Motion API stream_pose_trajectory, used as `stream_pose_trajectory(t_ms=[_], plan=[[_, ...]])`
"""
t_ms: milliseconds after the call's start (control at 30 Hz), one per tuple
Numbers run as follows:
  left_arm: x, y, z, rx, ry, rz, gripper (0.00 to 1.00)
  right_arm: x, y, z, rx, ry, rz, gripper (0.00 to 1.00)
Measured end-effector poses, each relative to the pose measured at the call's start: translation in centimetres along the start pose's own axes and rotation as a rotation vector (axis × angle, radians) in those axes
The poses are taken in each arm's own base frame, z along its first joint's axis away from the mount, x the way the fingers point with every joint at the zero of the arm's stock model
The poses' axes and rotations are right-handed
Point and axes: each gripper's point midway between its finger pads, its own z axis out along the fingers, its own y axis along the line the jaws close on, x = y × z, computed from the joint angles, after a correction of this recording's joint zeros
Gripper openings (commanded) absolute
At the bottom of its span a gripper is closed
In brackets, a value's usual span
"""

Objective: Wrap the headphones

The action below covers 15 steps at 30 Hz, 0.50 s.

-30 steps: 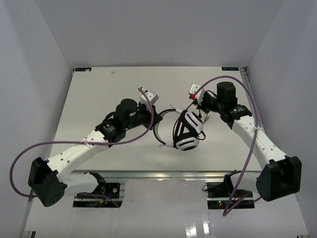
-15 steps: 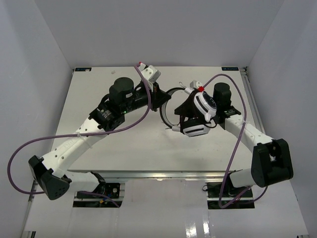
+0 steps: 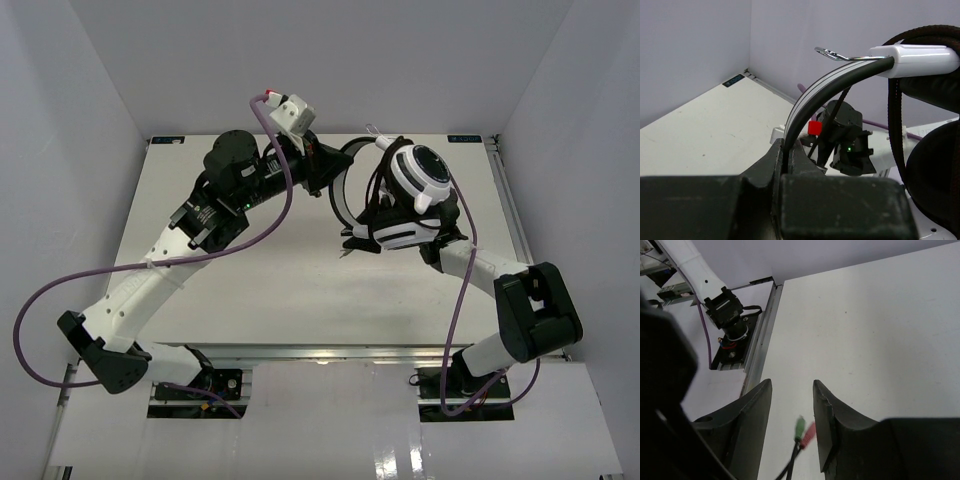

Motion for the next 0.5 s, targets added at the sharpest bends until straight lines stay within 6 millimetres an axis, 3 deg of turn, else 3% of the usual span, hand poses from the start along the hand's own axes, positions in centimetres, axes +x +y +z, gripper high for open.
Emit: stream_pose_trajectory(t_ms=[300, 500], plan=[[-0.3, 2.4, -0.3, -0.138, -0.015, 0.008, 0.00, 1.2, 1.9, -0.6, -0.008, -0.001, 0.013, 0.42], [-1.2, 3.6, -1.1, -0.220, -0.045, 0.023, 0.00, 1.2, 2.6, -0.8, -0.011, -0.003, 0.004, 0.30]])
